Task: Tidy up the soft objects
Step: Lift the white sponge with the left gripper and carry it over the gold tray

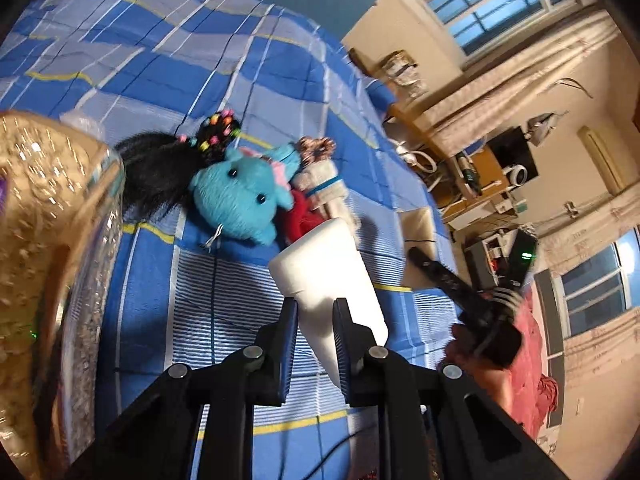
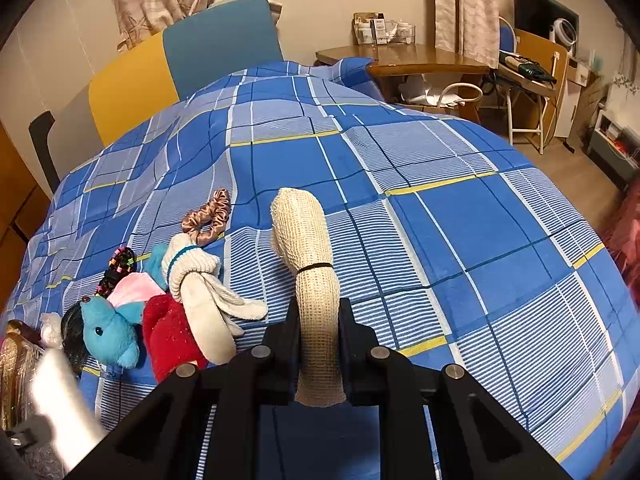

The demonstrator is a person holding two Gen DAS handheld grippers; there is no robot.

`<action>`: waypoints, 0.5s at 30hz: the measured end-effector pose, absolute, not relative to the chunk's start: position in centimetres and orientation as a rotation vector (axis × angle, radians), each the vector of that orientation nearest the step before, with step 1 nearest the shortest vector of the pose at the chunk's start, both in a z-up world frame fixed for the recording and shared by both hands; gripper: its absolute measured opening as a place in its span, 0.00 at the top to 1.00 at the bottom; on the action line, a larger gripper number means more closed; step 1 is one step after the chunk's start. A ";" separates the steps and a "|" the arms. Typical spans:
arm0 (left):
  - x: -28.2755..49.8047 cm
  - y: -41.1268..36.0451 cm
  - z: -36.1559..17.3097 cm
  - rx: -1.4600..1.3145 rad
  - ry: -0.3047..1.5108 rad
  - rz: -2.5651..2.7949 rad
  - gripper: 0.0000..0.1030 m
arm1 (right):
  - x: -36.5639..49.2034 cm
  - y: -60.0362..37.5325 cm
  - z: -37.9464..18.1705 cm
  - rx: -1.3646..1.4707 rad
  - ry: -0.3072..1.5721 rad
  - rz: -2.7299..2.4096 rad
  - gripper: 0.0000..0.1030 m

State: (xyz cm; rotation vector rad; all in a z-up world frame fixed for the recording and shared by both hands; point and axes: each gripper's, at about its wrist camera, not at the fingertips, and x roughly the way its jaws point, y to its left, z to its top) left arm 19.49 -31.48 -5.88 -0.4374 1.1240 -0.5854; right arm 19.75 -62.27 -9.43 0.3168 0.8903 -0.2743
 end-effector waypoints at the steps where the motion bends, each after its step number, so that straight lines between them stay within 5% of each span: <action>1: 19.3 -31.2 -5.4 -0.436 1.112 -0.594 0.84 | 19.8 -62.3 -9.5 0.317 0.892 -0.275 0.84; 15: 17.4 -23.1 7.3 -0.366 0.826 -0.733 0.84 | 19.4 -62.5 -9.6 0.264 0.889 -0.335 0.84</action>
